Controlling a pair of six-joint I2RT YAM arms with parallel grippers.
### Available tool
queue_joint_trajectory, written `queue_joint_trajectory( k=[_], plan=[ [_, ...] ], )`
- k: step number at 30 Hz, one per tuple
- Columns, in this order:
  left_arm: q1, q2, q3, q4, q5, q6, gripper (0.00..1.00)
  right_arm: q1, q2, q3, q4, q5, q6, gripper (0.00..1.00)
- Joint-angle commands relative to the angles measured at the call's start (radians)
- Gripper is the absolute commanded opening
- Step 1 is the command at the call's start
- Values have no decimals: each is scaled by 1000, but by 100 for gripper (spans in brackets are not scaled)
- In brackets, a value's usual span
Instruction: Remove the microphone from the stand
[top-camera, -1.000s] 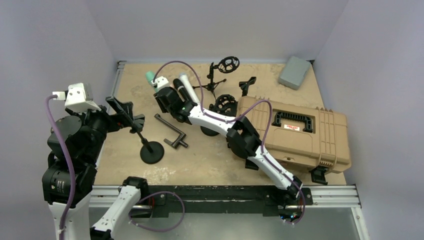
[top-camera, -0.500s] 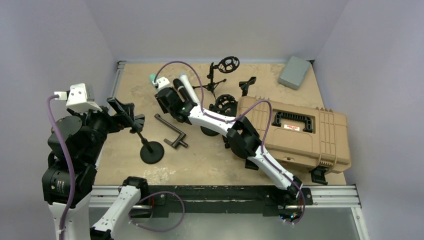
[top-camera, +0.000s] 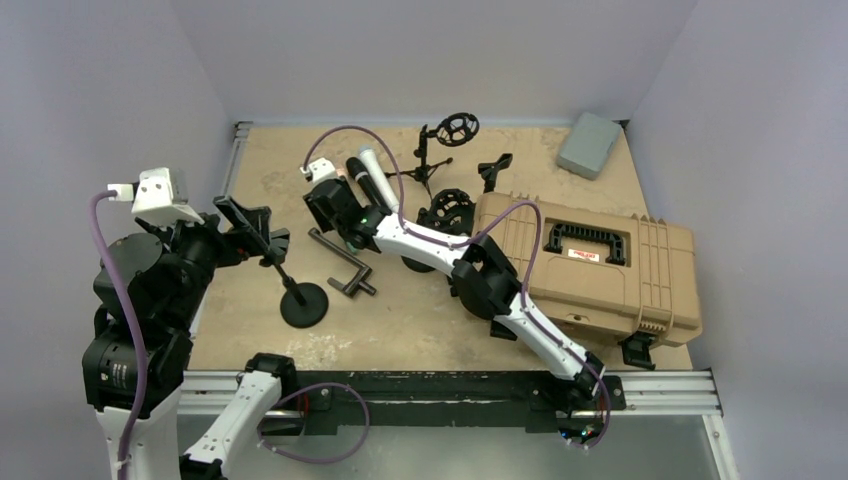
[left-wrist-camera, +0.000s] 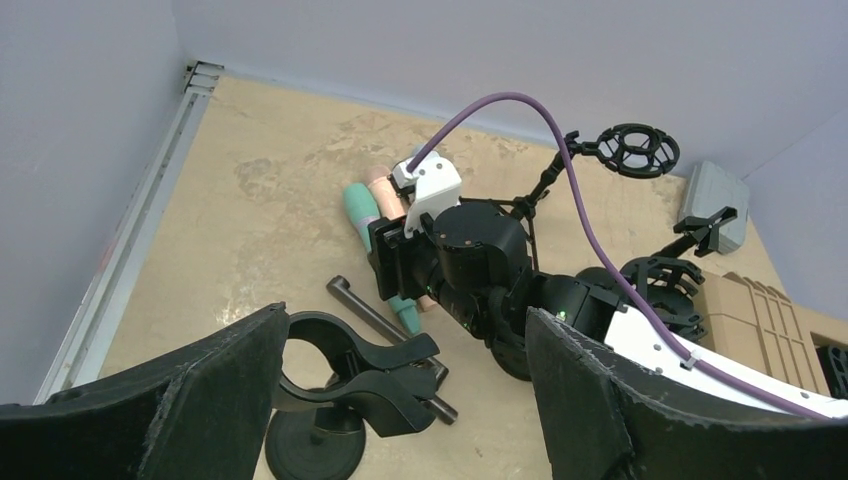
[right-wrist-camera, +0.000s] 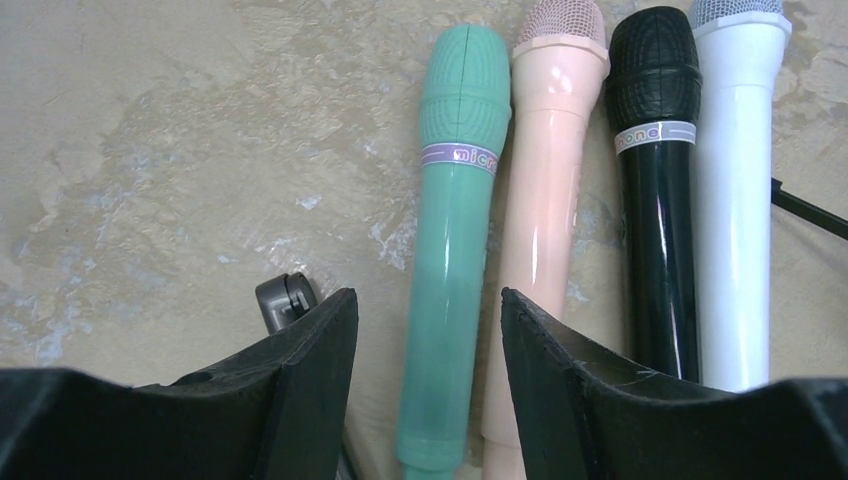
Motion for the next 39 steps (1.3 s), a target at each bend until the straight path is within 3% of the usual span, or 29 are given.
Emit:
queue_joint_trajectory(
  k=[1, 6, 14, 18, 21, 25, 28, 39],
  plan=[
    [-5, 9, 34, 3, 34, -9, 85, 7, -43, 15, 9, 20, -12, 53],
    [-5, 21, 28, 19, 102, -14, 86, 7, -169, -13, -29, -20, -17, 54],
    [-5, 34, -1, 27, 303, -75, 87, 8, -542, -256, 56, -183, 4, 59],
    [-5, 30, -21, -12, 268, -76, 86, 9, -707, -429, 151, -372, 86, 69],
    [-5, 12, -22, -13, 223, -73, 86, 9, -799, -599, 352, -588, 234, 74],
    [-5, -26, -28, 25, 196, -82, 86, 15, -808, -754, 672, -804, 534, 75],
    [-5, -35, -12, 19, 174, -97, 84, 33, -736, -717, 735, -879, 666, 75],
    [-5, -94, -30, 45, 131, -102, 83, 64, -667, -723, 785, -864, 731, 82]
  ],
)
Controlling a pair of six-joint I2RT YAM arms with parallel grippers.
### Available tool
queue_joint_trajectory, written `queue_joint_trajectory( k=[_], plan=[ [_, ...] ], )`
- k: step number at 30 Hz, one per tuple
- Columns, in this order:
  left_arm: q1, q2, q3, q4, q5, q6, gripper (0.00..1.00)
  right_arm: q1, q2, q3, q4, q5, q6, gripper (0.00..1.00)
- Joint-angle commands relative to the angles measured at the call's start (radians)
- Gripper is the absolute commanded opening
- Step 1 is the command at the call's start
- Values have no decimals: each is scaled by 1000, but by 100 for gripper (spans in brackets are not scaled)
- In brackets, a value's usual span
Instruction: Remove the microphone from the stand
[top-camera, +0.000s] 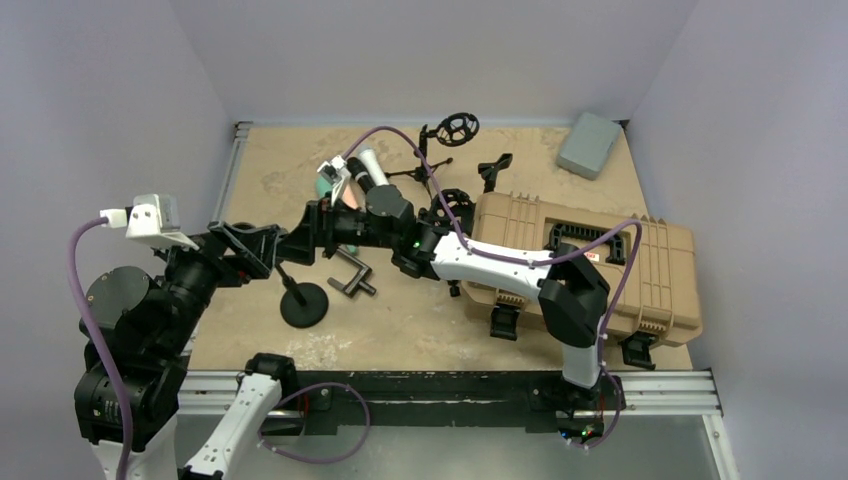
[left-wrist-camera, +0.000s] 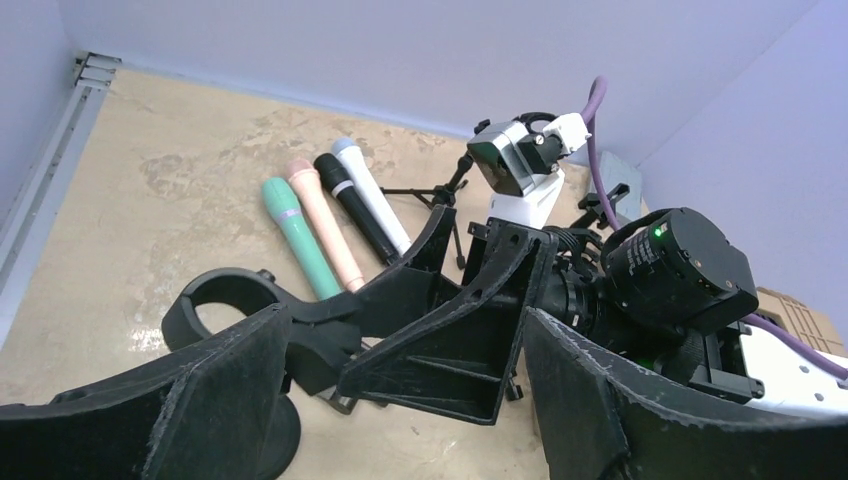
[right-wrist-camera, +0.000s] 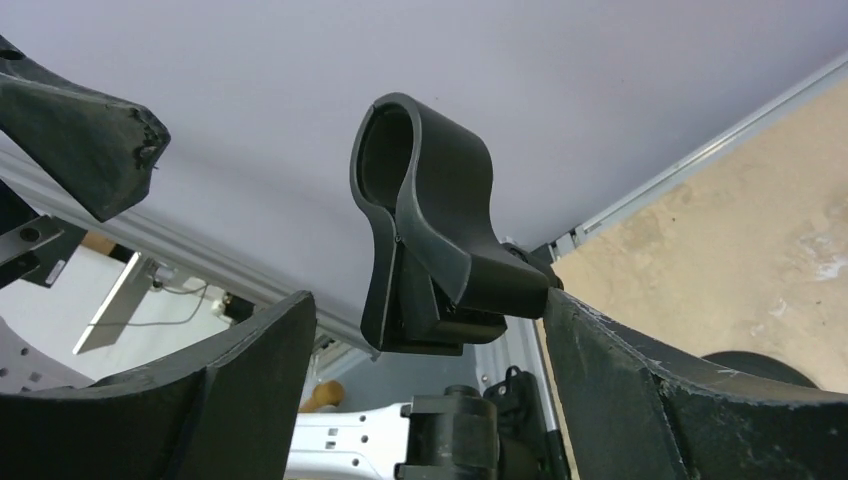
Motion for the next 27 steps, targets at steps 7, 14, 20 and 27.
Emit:
queue_joint_trajectory(
  k=[7, 14, 20, 27],
  plan=[
    [-5, -13, -2, 44, -21, -2, 83, -1, 47, 92, 102, -17, 105, 90],
    [-5, -24, -10, 36, -24, 1, 83, -1, 108, 190, 35, 23, 104, 90],
    [-5, -37, -21, 33, -26, 4, 83, -1, 131, 226, 6, 45, 108, 83],
    [-5, -44, -29, 28, -29, 8, 83, -1, 153, 216, 8, 47, 114, 70]
  ],
)
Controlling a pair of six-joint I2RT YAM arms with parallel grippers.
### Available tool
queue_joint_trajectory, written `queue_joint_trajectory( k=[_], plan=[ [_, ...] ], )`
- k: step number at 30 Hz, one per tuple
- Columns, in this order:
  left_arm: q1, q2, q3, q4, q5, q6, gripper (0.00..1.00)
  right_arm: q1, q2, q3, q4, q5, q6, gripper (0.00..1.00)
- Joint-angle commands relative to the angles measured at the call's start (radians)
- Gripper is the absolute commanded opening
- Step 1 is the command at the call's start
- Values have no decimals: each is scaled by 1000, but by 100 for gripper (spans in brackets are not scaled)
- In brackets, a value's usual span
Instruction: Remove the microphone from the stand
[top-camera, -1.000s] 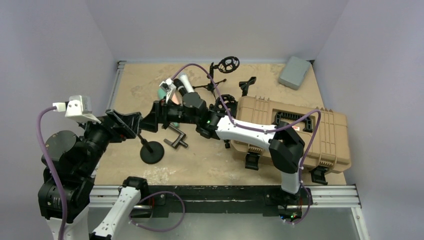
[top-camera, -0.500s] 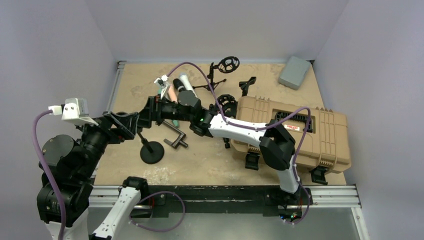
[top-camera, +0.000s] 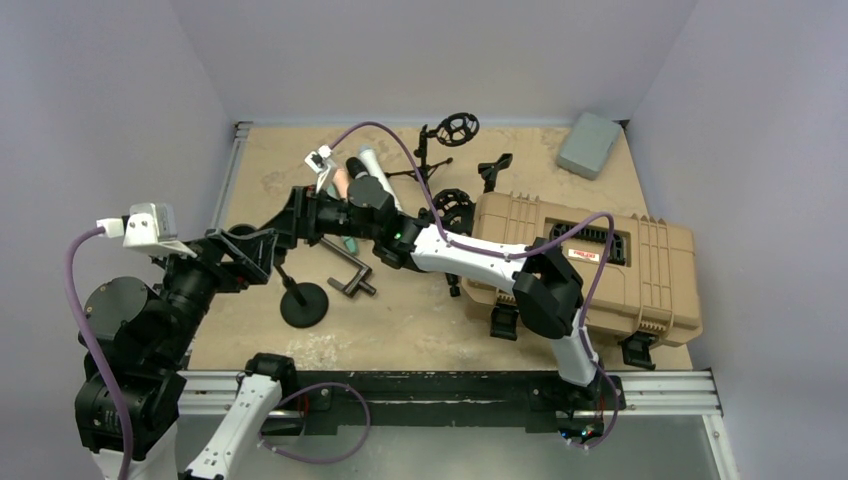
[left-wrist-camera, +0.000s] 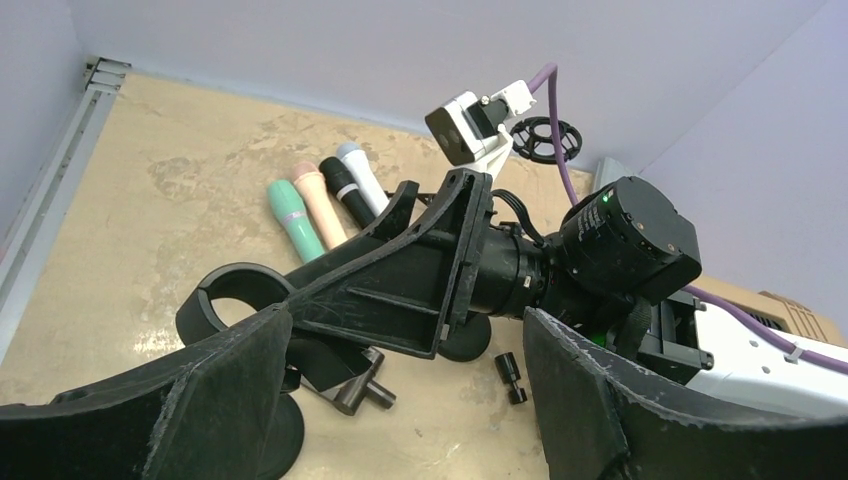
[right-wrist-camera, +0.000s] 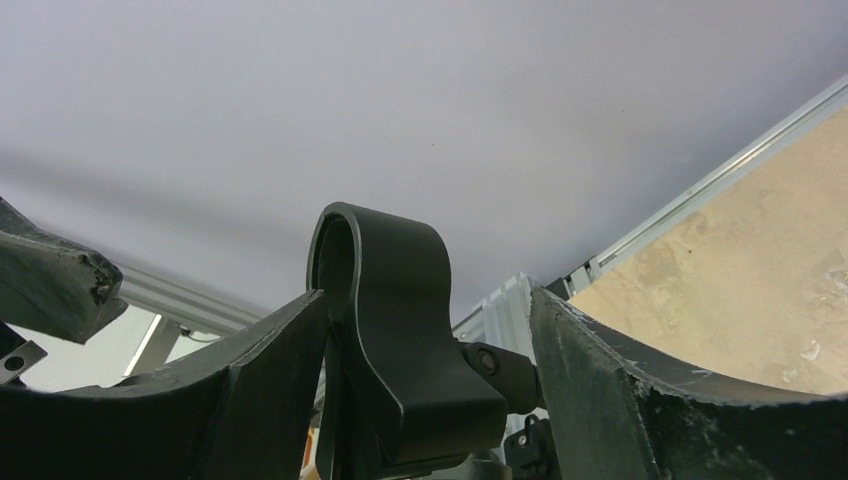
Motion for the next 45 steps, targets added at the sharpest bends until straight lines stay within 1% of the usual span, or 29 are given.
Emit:
queue_joint_trajectory(
  k=[1, 3, 5, 9, 18, 24, 30, 38, 45],
  plan=[
    [-5, -6, -10, 20, -11, 7, 83, 0, 5, 21, 2, 24, 4, 69],
    [-5, -8, -12, 19, -12, 8, 83, 0, 1, 1, -5, 32, -7, 66],
    [-5, -8, -15, 21, -11, 8, 83, 0, -3, -22, -13, 41, -19, 61],
    [-5, -7, -21, 22, -12, 9, 83, 4, -9, -59, -37, 60, -52, 57],
    [-5, -6, -32, 25, -8, 7, 83, 29, -18, -150, -87, 117, -134, 56],
    [-5, 0, -43, 33, 4, -2, 83, 53, 4, -139, -151, 183, -207, 57],
    [-5, 1, -46, 31, 5, -3, 83, 53, 33, -142, -189, 241, -239, 57],
    [-5, 1, -53, 31, 3, -1, 83, 53, 37, -177, -213, 272, -257, 58],
    [-5, 2, -59, 32, -4, 6, 83, 53, 50, -180, -248, 298, -309, 58]
  ],
)
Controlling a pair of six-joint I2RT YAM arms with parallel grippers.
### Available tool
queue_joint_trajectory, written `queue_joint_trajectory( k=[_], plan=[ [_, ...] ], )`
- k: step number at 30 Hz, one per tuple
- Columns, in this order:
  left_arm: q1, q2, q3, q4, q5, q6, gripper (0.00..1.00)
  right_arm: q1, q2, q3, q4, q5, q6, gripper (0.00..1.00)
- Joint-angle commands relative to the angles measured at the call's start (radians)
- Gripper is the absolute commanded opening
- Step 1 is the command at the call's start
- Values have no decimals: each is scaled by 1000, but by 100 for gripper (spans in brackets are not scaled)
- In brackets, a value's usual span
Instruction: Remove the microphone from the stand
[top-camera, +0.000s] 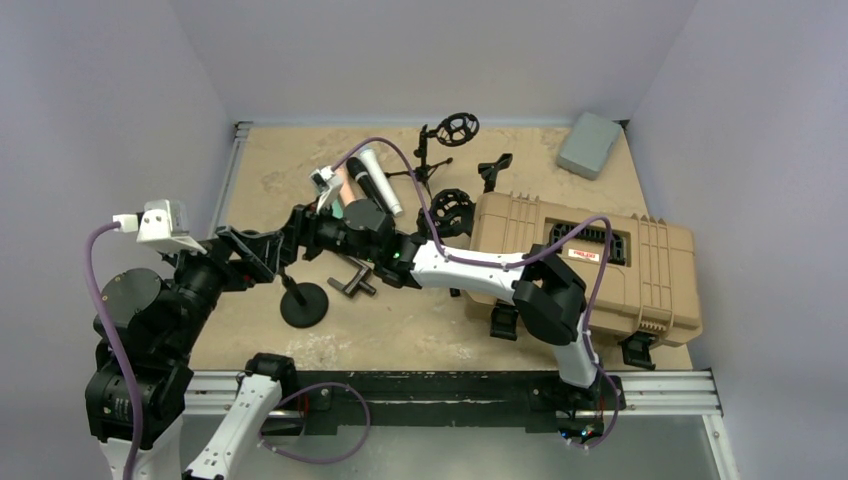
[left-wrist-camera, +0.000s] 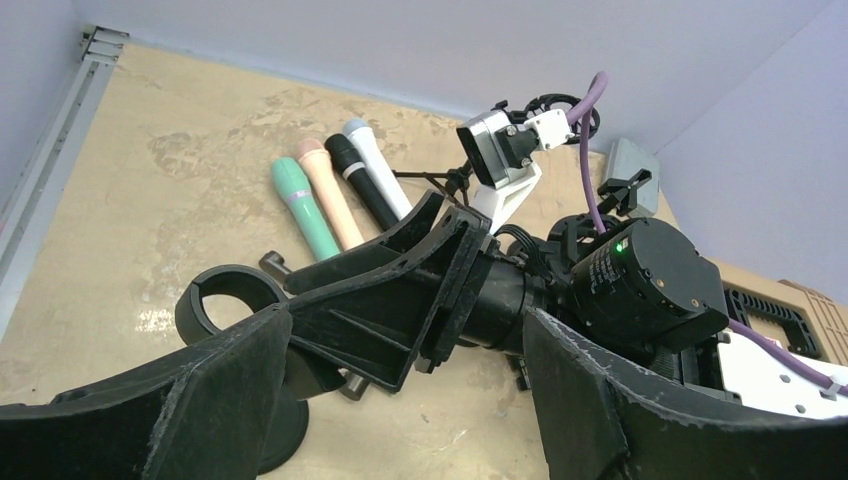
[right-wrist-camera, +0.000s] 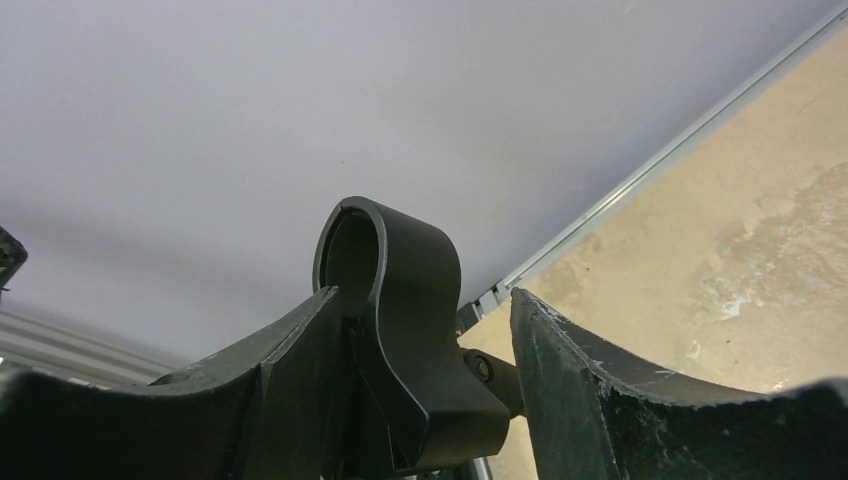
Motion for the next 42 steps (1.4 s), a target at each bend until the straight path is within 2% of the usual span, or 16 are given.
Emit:
queue_joint_trajectory(
  k=[1, 9, 18, 26, 34, 38, 42],
  plan=[
    [-5, 5, -8, 33, -7, 7, 83, -3, 89, -59, -276, 60, -130, 58],
    [-5, 2, -14, 35, -4, 5, 83, -2, 157, -25, -298, 42, -141, 58],
    [-5, 3, -18, 36, -5, 7, 83, -2, 133, -137, -231, 41, -145, 59],
    [-5, 2, -23, 38, -3, 4, 83, -4, 137, -96, -242, 40, -179, 62],
    [-5, 7, -23, 45, -4, 1, 83, -18, 7, -2, -307, 16, -269, 76],
    [-5, 7, -28, 59, -9, 1, 83, -24, -122, 20, -349, 97, -330, 83],
    [-5, 22, -34, 99, -7, -13, 83, -63, -267, -15, -402, 159, -365, 85]
  ],
)
